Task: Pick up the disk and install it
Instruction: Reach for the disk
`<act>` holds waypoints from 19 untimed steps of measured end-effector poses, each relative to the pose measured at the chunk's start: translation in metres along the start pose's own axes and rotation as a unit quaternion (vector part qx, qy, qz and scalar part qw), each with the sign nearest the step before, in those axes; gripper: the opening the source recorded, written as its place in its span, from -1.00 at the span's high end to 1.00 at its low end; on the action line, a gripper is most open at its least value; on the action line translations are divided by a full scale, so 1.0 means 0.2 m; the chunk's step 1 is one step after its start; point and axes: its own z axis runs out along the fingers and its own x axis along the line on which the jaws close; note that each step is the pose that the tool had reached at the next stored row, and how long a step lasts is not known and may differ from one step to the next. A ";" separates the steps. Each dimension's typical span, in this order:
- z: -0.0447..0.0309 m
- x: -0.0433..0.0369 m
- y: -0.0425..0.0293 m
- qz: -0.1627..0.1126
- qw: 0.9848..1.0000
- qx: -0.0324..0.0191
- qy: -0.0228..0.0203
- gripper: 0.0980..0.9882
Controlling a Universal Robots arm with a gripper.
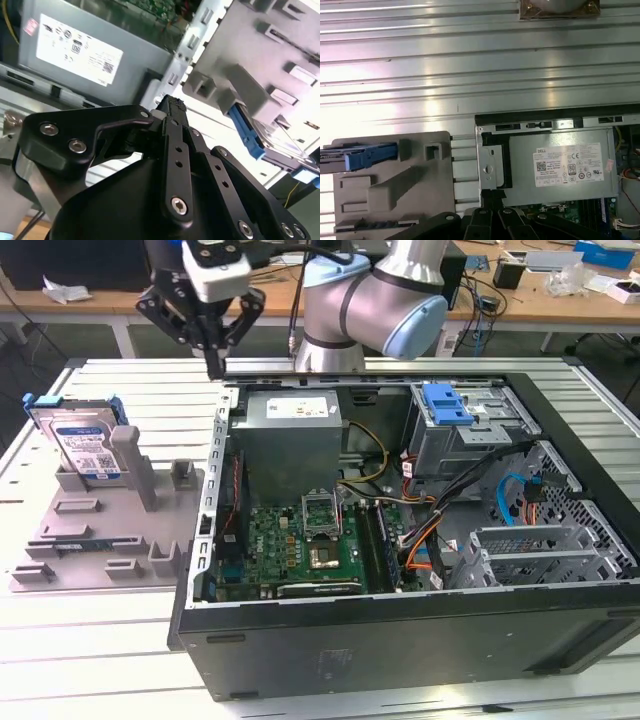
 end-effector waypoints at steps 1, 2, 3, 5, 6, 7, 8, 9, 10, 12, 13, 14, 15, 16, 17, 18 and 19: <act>0.002 0.024 0.008 0.000 1.000 0.000 0.000 0.98; 0.004 0.042 0.015 0.000 1.000 0.000 0.000 0.98; 0.006 0.067 0.024 0.000 1.000 0.000 0.000 0.98; 0.013 0.130 0.046 0.000 1.000 0.000 0.000 0.98; 0.015 0.148 0.051 0.000 1.000 0.000 0.000 0.98; 0.018 0.172 0.059 0.000 1.000 0.000 0.000 0.98; 0.022 0.214 0.072 0.000 1.000 0.000 0.000 0.98; 0.025 0.242 0.081 0.000 1.000 0.000 0.000 0.98; 0.027 0.265 0.088 0.000 1.000 0.000 0.000 0.98; 0.033 0.321 0.105 0.000 1.000 0.000 0.000 0.98; 0.035 0.344 0.111 0.000 1.000 0.000 0.000 0.98; 0.038 0.368 0.118 0.000 1.000 0.000 0.000 0.98; 0.041 0.394 0.124 0.000 1.000 0.000 0.000 0.98; 0.044 0.418 0.130 0.000 1.000 0.000 0.000 0.98; 0.048 0.449 0.136 0.000 1.000 0.000 0.000 0.98; 0.051 0.473 0.141 0.000 1.000 0.000 0.000 0.98; 0.055 0.499 0.146 0.000 1.000 0.000 0.000 0.98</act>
